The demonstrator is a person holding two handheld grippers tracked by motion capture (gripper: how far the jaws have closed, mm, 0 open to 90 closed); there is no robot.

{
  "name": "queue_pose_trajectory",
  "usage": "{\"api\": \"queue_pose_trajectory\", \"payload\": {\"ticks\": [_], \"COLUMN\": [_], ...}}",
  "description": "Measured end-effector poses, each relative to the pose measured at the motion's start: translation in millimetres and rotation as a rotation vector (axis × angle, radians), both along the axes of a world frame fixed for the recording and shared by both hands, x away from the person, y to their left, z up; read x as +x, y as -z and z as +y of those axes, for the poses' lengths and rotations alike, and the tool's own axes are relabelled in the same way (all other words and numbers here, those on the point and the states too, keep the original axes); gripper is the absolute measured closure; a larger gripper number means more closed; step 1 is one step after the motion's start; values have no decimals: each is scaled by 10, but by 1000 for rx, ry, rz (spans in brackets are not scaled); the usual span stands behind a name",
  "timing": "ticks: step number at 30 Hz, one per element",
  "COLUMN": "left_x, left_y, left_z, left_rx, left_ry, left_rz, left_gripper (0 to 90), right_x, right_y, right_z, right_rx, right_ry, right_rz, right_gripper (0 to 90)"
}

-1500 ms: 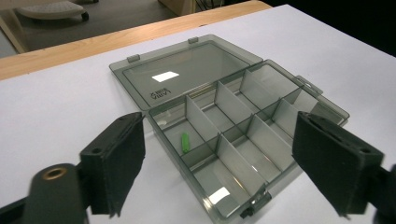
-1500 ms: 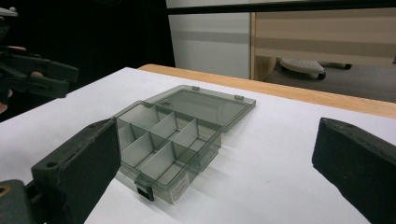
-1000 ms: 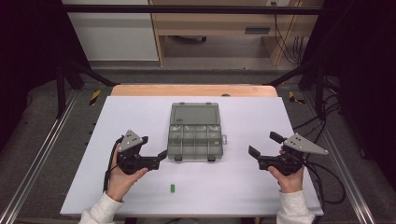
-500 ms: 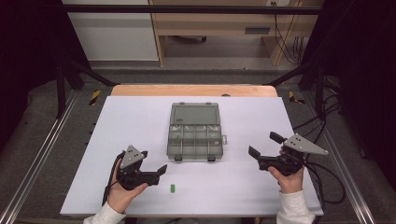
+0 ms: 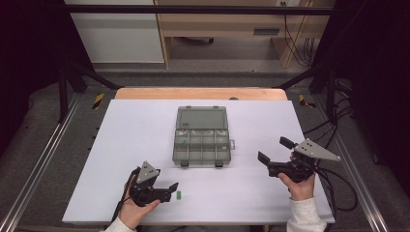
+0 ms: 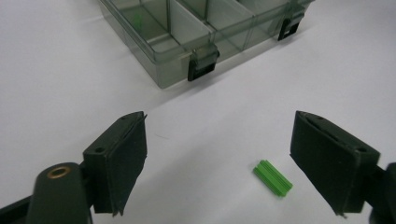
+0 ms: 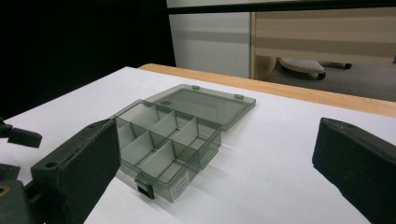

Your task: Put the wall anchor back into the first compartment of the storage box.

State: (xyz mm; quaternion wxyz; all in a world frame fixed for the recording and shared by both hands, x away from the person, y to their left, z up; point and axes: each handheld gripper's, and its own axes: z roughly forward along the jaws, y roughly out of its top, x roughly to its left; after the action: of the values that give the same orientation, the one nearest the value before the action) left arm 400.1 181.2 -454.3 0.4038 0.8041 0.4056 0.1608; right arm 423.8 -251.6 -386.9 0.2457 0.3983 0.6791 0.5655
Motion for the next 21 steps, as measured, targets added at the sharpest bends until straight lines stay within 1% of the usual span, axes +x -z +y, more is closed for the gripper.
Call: {"api": "queue_pose_trajectory", "payload": {"ticks": [2,4,7,8,9,10,13,14,15,16,18,21], "left_x": [-9,-38,-57,-59,-62,-61,-60,-61,-61,-65,-69,-87], "left_y": [24,83,123,129,140,147,165,175,176,183,188,206], "left_z": [-10,-25,-43,-44,-57,-62,-88,-104,-108,-123,-133,-171], "left_rx": [2,13,13,24,22,34,43,37,46,46,49,66], "left_ry": [0,4,4,14,8,14,10,3,10,6,7,11], "left_rz": [7,30,45,49,47,50,53,52,58,62,64,69], "left_gripper": [202,220,246,253,262,271,301,311,320,331,344,375], "right_x": [0,0,4,5,5,5,5,5,5,6,7,6], "right_y": [-1,2,5,7,7,7,8,9,9,10,11,11], "right_z": [0,-1,-7,-9,-8,-7,-8,-9,-9,-7,-6,-5], "right_rx": [0,1,2,-1,-1,0,-4,-6,-6,-5,-4,-4], "right_ry": [0,1,-2,-3,-3,-3,-1,-1,-2,-2,-3,-3], "right_rz": [-1,0,-3,-6,-5,-5,-2,-1,-1,-1,-1,0], "right_gripper": [13,13,13,13,13,13,13,13,13,13,13,13]}}
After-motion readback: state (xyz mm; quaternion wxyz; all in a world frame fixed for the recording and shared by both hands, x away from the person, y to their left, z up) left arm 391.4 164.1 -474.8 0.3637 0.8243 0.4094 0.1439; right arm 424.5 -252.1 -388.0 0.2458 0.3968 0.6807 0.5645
